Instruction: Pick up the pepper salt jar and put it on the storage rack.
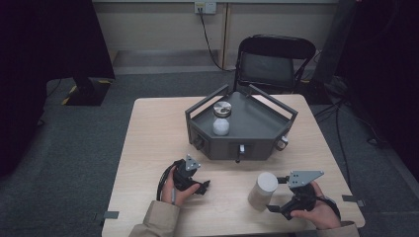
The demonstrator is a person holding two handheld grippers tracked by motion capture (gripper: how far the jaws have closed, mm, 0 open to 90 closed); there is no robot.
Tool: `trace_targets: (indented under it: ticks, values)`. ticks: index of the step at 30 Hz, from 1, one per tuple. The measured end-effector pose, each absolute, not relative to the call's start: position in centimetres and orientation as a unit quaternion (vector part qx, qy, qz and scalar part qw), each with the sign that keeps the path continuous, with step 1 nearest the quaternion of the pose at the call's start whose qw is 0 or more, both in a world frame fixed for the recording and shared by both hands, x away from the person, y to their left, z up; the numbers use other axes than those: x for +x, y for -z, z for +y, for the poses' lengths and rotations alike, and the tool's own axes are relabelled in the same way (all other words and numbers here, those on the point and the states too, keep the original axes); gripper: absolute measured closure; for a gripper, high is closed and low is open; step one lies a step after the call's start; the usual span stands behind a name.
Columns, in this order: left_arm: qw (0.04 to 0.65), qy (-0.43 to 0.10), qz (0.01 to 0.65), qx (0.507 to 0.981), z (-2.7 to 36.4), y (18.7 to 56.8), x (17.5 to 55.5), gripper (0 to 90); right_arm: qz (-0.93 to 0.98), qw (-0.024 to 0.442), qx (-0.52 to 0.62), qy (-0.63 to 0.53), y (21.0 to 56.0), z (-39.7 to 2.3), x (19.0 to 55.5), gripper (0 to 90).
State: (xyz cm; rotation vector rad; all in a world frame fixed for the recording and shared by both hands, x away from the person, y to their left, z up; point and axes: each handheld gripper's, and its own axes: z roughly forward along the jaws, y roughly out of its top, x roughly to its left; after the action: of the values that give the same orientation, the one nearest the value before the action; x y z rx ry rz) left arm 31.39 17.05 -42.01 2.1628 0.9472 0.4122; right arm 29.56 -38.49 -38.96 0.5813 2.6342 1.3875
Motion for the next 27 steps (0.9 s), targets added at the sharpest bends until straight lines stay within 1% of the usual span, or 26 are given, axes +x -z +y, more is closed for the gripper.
trace_targets:
  ticks: [6, 10, 21, 27]
  values:
    - [0.364, -0.160, 0.368, 0.841, 17.0, 42.0, 31.4, 2.4, 0.864, 0.053, 0.192, -0.463, 38.5, -37.9, 29.7, 0.7]
    - [0.364, -0.160, 0.368, 0.841, 17.0, 42.0, 31.4, 2.4, 0.859, 0.055, 0.189, -0.472, 38.5, -37.7, 29.8, 3.9]
    - [0.364, -0.160, 0.368, 0.841, 17.0, 42.0, 31.4, 2.4, 0.848, 0.067, 0.169, -0.498, 38.8, -37.4, 30.1, 20.3]
    - [0.364, -0.160, 0.368, 0.841, 17.0, 42.0, 31.4, 2.4, 0.846, 0.070, 0.163, -0.503, 39.0, -37.2, 30.1, 25.1]
